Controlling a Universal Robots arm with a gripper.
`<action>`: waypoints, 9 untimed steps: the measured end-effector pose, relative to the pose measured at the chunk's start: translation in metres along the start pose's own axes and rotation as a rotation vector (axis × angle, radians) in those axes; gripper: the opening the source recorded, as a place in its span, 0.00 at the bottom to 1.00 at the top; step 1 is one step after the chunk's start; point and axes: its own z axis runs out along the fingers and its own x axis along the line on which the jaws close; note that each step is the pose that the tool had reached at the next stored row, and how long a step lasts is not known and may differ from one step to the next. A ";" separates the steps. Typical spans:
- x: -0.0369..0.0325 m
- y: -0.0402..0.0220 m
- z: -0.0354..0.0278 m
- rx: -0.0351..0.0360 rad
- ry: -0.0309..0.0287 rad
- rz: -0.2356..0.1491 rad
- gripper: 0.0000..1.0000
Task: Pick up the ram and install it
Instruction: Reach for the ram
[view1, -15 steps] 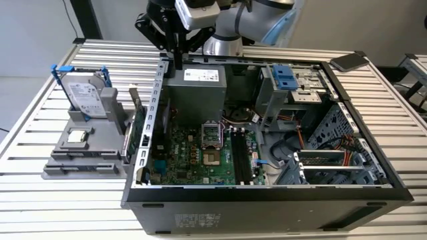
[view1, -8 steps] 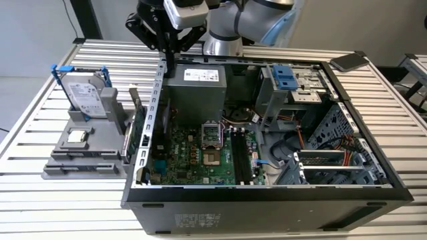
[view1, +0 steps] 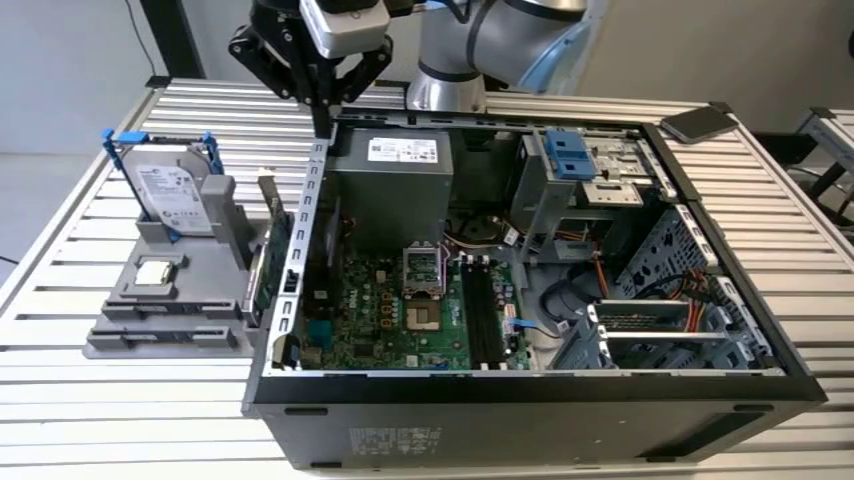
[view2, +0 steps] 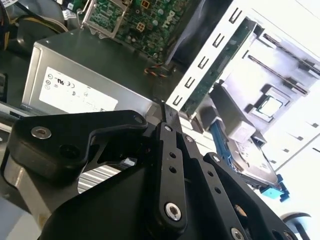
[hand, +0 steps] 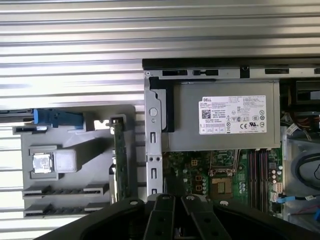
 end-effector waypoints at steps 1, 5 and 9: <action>0.0028 -0.0001 -0.0001 0.0000 0.0001 -0.001 0.00; 0.0142 -0.0007 -0.0003 -0.0001 0.0002 -0.004 0.00; 0.0236 -0.0011 -0.0005 -0.0002 0.0004 -0.008 0.00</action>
